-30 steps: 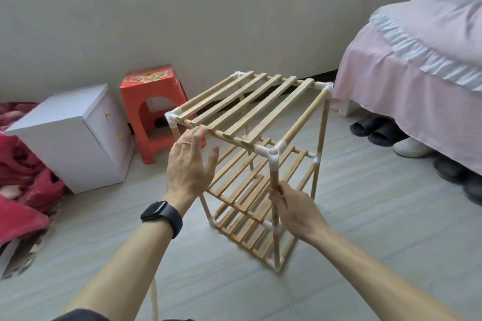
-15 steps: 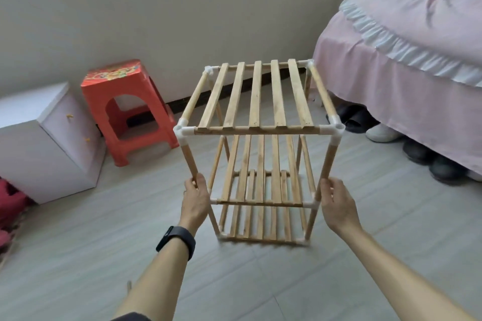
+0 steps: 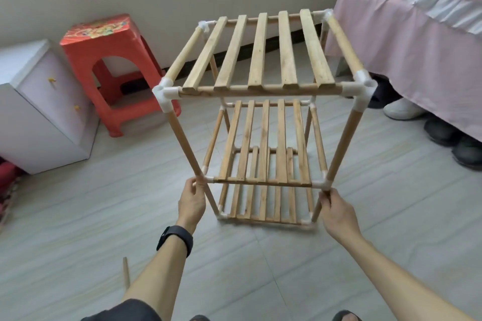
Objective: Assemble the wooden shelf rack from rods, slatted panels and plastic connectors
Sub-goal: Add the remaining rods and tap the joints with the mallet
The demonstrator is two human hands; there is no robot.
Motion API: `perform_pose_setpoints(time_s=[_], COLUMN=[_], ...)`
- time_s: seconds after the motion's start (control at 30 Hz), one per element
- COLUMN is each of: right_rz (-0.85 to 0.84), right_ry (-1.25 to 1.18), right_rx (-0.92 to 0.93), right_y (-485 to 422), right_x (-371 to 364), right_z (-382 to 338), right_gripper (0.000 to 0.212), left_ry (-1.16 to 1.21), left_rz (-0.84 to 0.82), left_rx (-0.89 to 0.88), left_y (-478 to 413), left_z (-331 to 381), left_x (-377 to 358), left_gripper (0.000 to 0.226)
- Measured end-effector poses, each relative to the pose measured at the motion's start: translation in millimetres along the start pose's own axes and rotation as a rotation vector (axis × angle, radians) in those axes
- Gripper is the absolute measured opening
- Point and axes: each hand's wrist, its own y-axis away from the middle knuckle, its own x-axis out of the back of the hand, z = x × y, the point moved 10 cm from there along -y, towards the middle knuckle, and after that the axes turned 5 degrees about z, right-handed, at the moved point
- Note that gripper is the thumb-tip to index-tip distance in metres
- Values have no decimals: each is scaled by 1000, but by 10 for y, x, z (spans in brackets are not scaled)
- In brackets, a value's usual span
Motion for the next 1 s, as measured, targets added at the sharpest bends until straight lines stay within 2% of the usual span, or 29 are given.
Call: perform_pose_setpoints(time_s=[0.1, 0.2, 0.27, 0.37, 0.47, 0.57, 0.7, 1.0], right_rz=[136, 199, 268, 350, 313, 270, 196, 63], right_ry=[-89, -247, -340, -297, -177, -77, 3, 73], right_rx=[49, 74, 62, 51, 42, 17, -30, -116], right_y=[-65, -132, -199, -313, -384, -395, -447, -640], right_x=[260, 497, 694, 995, 1063, 996, 886, 618], right_z=[-205, -512, -715, -975, -1062, -1030, -1025, -868], right_gripper=[27, 27, 30, 37, 42, 45, 48, 43], left_ry=[101, 287, 349, 404, 370, 366, 344, 416], left_rz=[35, 99, 170, 224, 197, 161, 126, 10], left_rx=[-10, -10, 3, 39, 120, 217, 247, 266], left_y=[-61, -159, -224, -323, -350, -300, -334, -411], left_z=[226, 641, 927, 1228, 1248, 1063, 960, 819], left_x=[7, 24, 65, 156, 207, 188, 194, 49], left_gripper=[57, 67, 65, 49, 42, 52, 58, 28])
